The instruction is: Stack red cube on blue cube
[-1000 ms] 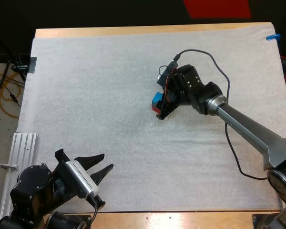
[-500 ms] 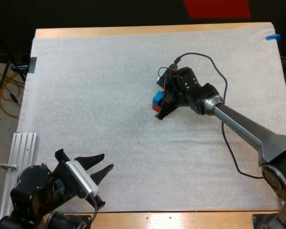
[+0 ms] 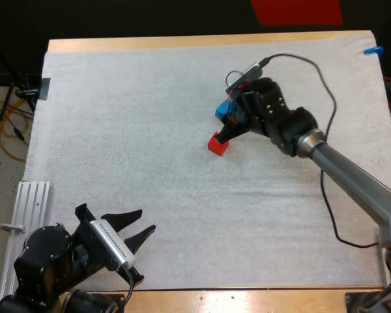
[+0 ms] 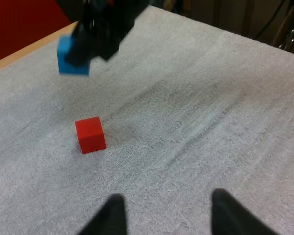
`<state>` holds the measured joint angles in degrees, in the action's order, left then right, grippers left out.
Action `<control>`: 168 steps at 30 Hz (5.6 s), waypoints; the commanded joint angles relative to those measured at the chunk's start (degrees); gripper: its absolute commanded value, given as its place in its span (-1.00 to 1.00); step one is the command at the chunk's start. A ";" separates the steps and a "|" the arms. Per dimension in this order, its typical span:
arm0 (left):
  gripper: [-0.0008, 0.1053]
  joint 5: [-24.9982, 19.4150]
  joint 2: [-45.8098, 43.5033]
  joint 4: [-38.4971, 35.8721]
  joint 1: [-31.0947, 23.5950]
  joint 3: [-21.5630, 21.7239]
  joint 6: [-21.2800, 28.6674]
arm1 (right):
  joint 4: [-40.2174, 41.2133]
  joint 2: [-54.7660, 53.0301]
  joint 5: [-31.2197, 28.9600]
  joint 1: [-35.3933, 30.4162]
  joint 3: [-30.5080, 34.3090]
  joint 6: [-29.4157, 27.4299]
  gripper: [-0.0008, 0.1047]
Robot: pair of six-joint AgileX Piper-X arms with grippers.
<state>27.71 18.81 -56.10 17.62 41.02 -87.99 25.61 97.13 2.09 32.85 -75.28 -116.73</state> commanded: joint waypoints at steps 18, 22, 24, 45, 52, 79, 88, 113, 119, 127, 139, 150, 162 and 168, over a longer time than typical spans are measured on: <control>0.16 -0.03 -0.04 0.25 0.20 0.16 -1.03 | 0.98 5.50 -2.09 -6.72 1.45 4.64 -0.27; 0.16 -0.03 -0.04 0.25 0.20 0.16 -1.03 | -0.65 8.22 -2.09 -6.72 1.44 4.75 -0.27; 0.16 -0.03 -0.04 0.25 0.20 0.16 -1.03 | -0.96 9.27 -2.09 -6.72 1.44 4.97 -0.27; 0.16 -2.91 -0.04 0.25 0.20 0.16 -4.24 | 2.56 -0.45 -2.09 -2.34 1.39 -4.00 0.38; 0.16 -5.22 -0.04 0.25 0.20 0.16 -5.64 | 9.43 -3.34 7.96 0.54 1.28 -10.43 0.27; 0.15 -5.12 -0.04 0.25 0.20 0.16 -6.04 | 6.75 11.71 7.63 1.50 -5.90 -11.05 0.25; 0.15 -4.90 -0.04 0.25 0.20 0.16 -7.10 | 8.61 15.75 7.63 1.50 -6.13 -11.13 0.25; 0.15 -4.77 -0.04 0.25 0.20 0.16 -7.10 | 9.44 5.91 -0.63 1.00 -6.63 -3.65 -0.58; 0.15 -4.12 -0.04 0.25 0.20 0.16 -7.10 | 10.32 4.60 -4.78 -1.95 -6.63 0.32 -0.58; 0.15 -3.50 -0.04 0.25 0.20 0.16 -7.10 | 13.74 4.88 -4.30 -7.05 -5.97 1.26 -0.58; 0.15 -3.50 -0.04 0.25 0.20 0.16 -7.10 | 13.92 9.27 -3.48 -7.50 -6.00 1.26 -0.58; 0.15 -3.50 -0.04 0.25 0.20 0.16 -7.10 | 13.68 12.10 -2.97 -6.61 -6.00 2.53 -0.58; 0.15 -3.50 -0.04 0.25 0.20 0.16 -7.10 | 13.26 12.79 -3.40 -5.74 -6.00 4.80 -0.57; 0.15 -3.50 -0.04 0.25 0.20 0.16 -7.10 | 13.26 12.79 -3.34 -5.74 -6.00 4.80 0.06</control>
<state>24.10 18.81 -56.16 17.69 41.02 -94.35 39.21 109.96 -1.23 27.19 -81.29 -112.05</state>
